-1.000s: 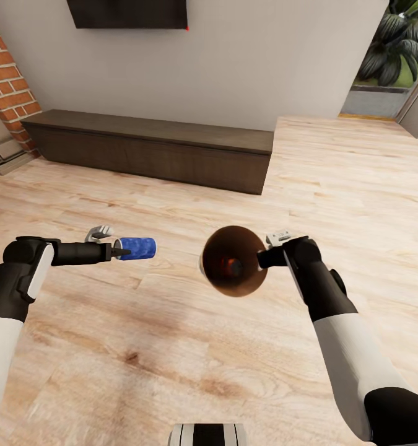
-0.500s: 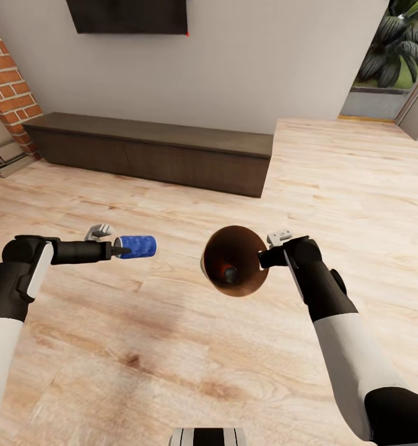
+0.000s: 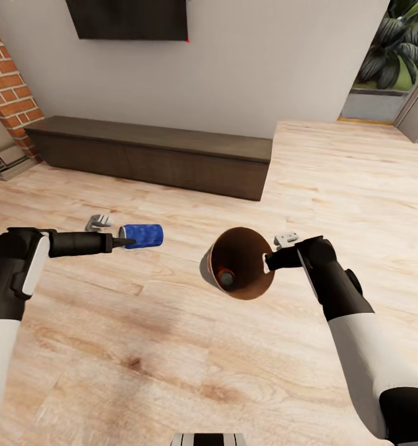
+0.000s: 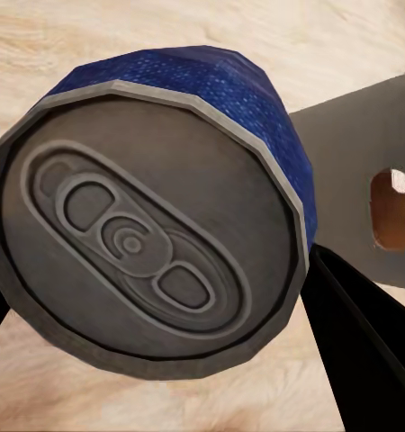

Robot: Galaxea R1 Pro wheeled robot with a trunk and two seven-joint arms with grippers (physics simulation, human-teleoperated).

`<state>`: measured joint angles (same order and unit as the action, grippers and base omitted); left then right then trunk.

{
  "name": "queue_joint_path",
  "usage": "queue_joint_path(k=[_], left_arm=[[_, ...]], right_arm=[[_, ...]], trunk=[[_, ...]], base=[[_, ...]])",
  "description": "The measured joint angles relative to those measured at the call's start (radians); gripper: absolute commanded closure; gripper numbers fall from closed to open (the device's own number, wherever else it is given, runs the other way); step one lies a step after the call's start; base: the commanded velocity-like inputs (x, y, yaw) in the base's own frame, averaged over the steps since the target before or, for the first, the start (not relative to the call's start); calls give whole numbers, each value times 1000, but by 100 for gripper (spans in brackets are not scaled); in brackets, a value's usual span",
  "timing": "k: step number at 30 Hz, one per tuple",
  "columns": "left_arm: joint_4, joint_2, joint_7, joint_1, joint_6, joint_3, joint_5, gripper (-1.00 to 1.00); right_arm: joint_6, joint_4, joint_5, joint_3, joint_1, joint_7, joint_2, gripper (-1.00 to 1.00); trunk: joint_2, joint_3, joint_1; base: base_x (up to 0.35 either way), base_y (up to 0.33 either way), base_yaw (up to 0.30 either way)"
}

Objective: Put the three can of soda from the living room inside the tash can in the kitchen.

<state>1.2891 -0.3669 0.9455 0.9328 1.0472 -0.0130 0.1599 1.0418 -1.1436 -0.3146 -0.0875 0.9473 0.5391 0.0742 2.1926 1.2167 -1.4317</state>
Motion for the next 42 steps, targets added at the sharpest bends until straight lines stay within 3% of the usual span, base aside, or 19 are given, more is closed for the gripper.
queue_joint_path(k=[7,10,14,17,25,33,37,42], left_arm=[[69,-3,184,2,0,4,-3,100],[77,-4,231,4,0,4,-6,100],[81,-4,272,5,0,4,-9,100],[82,-4,315,6,0,4,-9,100],[99,-9,386,7,0,5,-10,100],[107,-10,417,8,0,28,-10,100],[108,-9,436,8,0,30,-9,100],[108,-9,462,9,0,31,-10,100]], right_arm=[[-1,16,-1,-1,4,46,23,100],[-4,32,-13,-3,5,89,26,100],[4,70,13,-6,7,145,29,100],[-4,120,-12,-8,18,161,30,100],[-4,262,-3,-26,89,223,34,100],[-6,371,-8,-33,151,273,62,100],[-9,414,-13,-63,180,277,67,100],[-7,459,-8,-89,211,279,69,100]], trunk=[[-49,-22,27],[-70,-31,38],[-98,-44,54],[-119,-53,65],[-175,-78,96],[-231,-103,126],[-259,-116,142],[-259,-116,142]], base=[[0,0,0],[0,0,0],[0,0,0],[0,0,0],[0,0,0],[0,0,0],[0,0,0],[0,0,0]])
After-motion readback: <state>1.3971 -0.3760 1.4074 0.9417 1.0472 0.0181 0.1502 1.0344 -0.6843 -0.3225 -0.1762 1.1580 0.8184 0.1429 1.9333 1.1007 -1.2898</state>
